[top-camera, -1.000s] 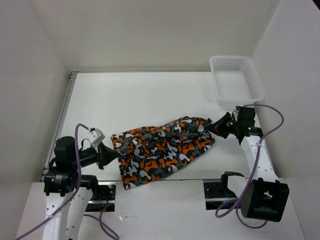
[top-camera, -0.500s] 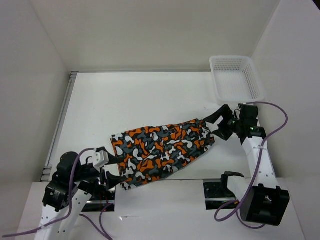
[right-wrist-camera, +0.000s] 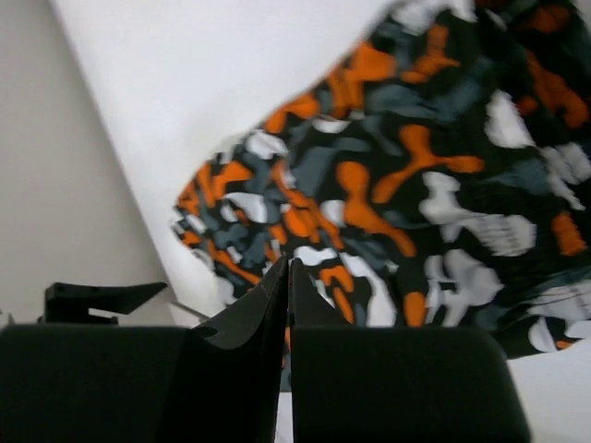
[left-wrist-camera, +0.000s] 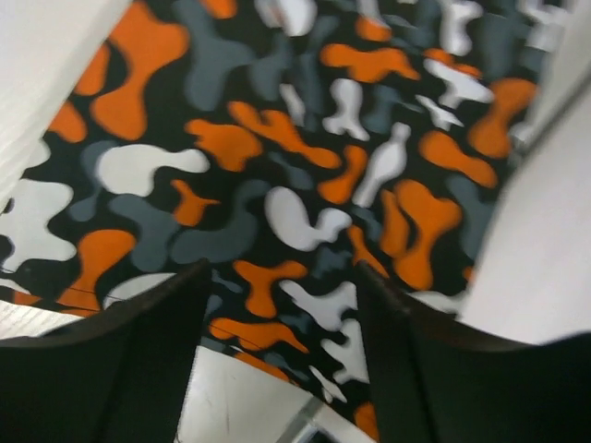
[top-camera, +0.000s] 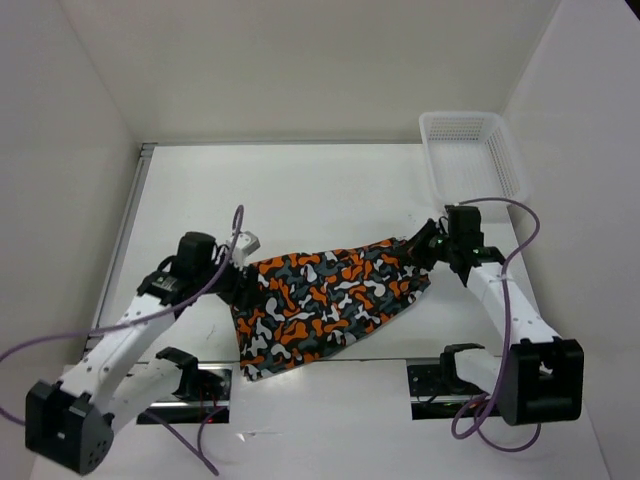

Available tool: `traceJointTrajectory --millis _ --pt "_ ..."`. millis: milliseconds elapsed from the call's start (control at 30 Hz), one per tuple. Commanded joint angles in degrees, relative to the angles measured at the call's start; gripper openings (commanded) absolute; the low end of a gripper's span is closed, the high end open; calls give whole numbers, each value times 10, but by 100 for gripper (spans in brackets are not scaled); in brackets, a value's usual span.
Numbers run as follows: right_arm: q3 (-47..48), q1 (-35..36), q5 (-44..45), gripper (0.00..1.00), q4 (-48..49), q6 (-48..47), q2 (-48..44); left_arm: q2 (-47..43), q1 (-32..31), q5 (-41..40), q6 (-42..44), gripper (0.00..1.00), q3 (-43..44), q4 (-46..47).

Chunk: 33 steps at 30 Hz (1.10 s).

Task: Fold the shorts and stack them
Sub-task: Fold the shorts

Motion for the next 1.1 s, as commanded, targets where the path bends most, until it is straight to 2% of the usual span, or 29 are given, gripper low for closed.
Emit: traceJointTrajectory --millis 0,167,300,467,667,833,933,1033,1067 --pt "-33 21 64 6 42 39 24 76 -1 -80 2 73 15 74" --pt "-85 21 129 6 53 70 56 230 5 -80 2 69 2 154" --pt "-104 27 158 6 59 96 90 307 10 -106 2 69 53 155" --pt "-99 61 173 8 76 108 167 439 49 -82 2 68 81 210" --pt "-51 115 178 8 132 125 265 562 82 -88 2 66 201 219" --pt "56 133 145 9 167 118 351 646 123 -118 2 65 349 199" --pt "135 133 139 13 161 94 377 669 150 -124 2 67 448 173" --pt "194 133 144 25 138 60 350 641 166 -136 2 75 523 132" --pt "212 133 150 35 133 50 336 610 167 -141 2 77 534 123"
